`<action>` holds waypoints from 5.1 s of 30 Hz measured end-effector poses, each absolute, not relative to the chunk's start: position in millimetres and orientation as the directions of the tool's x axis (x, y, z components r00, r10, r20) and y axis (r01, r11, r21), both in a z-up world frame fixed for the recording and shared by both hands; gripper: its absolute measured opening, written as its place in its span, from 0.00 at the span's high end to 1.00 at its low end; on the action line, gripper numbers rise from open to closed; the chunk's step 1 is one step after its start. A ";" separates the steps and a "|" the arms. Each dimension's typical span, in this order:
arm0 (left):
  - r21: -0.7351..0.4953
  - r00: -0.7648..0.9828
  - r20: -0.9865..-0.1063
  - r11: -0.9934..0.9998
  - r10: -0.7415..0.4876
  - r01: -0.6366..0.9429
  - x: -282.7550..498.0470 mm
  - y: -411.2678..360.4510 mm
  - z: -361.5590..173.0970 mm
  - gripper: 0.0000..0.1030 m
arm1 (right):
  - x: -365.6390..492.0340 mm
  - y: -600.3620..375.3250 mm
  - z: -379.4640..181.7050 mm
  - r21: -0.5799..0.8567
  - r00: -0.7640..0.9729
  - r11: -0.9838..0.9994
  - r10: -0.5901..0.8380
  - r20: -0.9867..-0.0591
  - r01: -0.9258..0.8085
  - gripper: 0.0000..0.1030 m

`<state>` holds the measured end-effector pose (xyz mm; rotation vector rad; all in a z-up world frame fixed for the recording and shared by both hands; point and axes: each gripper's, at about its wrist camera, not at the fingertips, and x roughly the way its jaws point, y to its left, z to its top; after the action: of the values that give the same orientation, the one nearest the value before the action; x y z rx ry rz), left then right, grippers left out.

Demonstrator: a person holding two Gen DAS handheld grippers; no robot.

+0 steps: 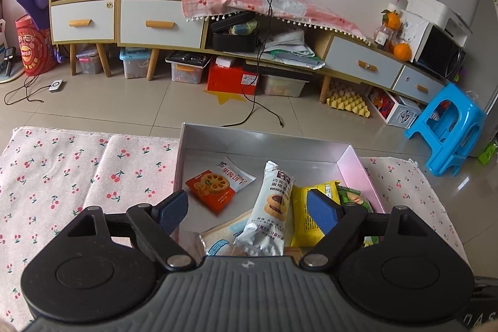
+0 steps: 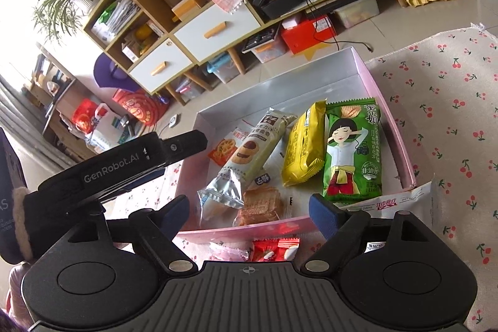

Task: Organize snacks
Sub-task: 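Move the left gripper to the white rice-cake bar while the right moves to the red candy packet, then close the left gripper on the white bar while the right closes on the red candy packet, then carry both packets over the pink box and open both grippers to drop them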

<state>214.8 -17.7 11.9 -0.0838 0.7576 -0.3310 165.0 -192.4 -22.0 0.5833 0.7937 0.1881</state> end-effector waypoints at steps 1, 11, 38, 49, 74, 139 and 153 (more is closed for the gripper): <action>-0.187 0.680 -0.661 0.947 -0.318 0.262 211.8 -15.5 13.1 0.17 | 161.8 -192.2 -20.1 0.552 0.694 0.833 0.368 -0.619 0.050 0.16; -0.151 0.681 -0.676 0.957 -0.282 0.247 181.8 4.4 17.3 0.03 | 131.0 -192.9 -7.2 0.468 0.697 0.883 0.318 -0.643 0.030 0.14; -0.063 0.639 -0.722 0.945 -0.266 0.322 111.4 40.6 -7.9 0.01 | 74.1 -176.9 -20.3 0.190 0.700 0.982 0.149 -0.698 -0.019 0.10; -0.028 0.643 -0.715 0.930 -0.275 0.367 84.4 56.9 -24.5 0.01 | 44.5 -177.1 -39.6 0.101 0.688 0.994 0.104 -0.718 -0.046 0.10; 0.072 0.573 -0.745 0.813 -0.342 0.578 47.1 16.3 -68.1 0.01 | 19.8 -190.2 -85.6 0.006 0.612 0.994 0.070 -0.787 -0.106 0.04; -0.156 0.511 -0.718 0.825 -0.472 0.543 60.6 17.6 -39.8 0.67 | 21.2 -184.4 -51.7 0.088 0.626 0.987 0.156 -0.764 -0.138 0.76; -0.208 0.505 -0.707 0.829 -0.495 0.520 66.7 15.4 -27.4 0.72 | 31.7 -197.3 -27.8 0.163 0.668 0.983 0.176 -0.723 -0.083 0.76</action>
<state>66.7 15.4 -27.4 0.0325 0.8425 -0.6118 31.7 -197.3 -27.8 0.1202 0.8263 0.1466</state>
